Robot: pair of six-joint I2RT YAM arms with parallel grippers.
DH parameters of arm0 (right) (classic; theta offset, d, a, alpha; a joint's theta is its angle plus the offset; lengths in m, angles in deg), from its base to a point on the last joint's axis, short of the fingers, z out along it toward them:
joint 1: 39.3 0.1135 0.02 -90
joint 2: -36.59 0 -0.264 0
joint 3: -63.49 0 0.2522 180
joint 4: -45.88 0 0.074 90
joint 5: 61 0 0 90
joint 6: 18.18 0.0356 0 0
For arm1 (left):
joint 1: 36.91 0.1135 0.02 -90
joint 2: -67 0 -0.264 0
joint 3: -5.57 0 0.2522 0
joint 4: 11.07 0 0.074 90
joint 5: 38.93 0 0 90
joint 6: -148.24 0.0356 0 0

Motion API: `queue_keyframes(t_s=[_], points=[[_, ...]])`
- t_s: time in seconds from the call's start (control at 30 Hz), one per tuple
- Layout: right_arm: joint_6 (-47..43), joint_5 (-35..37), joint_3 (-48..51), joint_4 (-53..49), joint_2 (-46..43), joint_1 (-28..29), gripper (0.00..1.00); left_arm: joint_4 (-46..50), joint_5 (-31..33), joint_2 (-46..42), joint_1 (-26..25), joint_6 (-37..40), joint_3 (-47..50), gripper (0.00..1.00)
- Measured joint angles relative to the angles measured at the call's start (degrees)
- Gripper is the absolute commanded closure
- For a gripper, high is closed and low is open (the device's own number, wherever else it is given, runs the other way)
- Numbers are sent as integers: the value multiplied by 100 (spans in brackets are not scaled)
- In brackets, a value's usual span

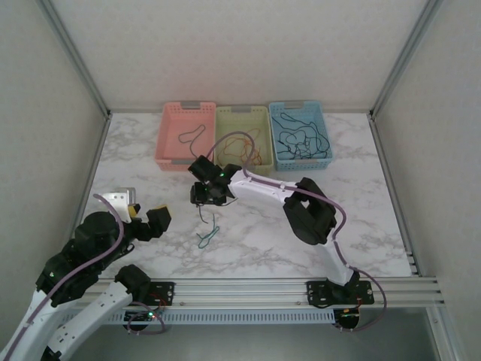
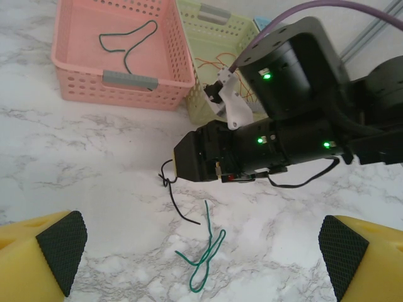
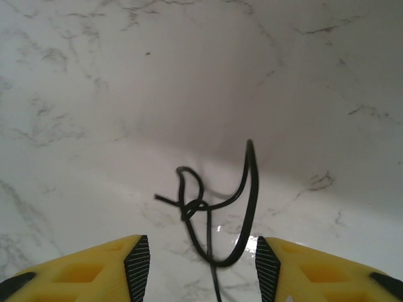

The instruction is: Untangle the cables

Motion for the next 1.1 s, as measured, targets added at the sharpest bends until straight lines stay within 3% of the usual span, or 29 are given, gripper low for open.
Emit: queue_keyframes(t_s=[0.13,0.27,0.5,0.83,0.97,1.1], points=[[20,-4,-195,-103,282,-55,72,0,0,0,0,0,0,2],[-20,-11,-308,-155,358,-63,99,0,0,0,0,0,0,2],[-153,85,-337,-219,221,-63,100,0,0,0,0,0,0,2],[-413,195,-127,-175,-785,-63,100,-2,0,0,0,0,0,2],[-442,254,-127,-188,-833,-66,58,-2,0,0,0,0,2,2],[-588,234,-295,-356,-627,-70,44,-2,0,0,0,0,2,2]])
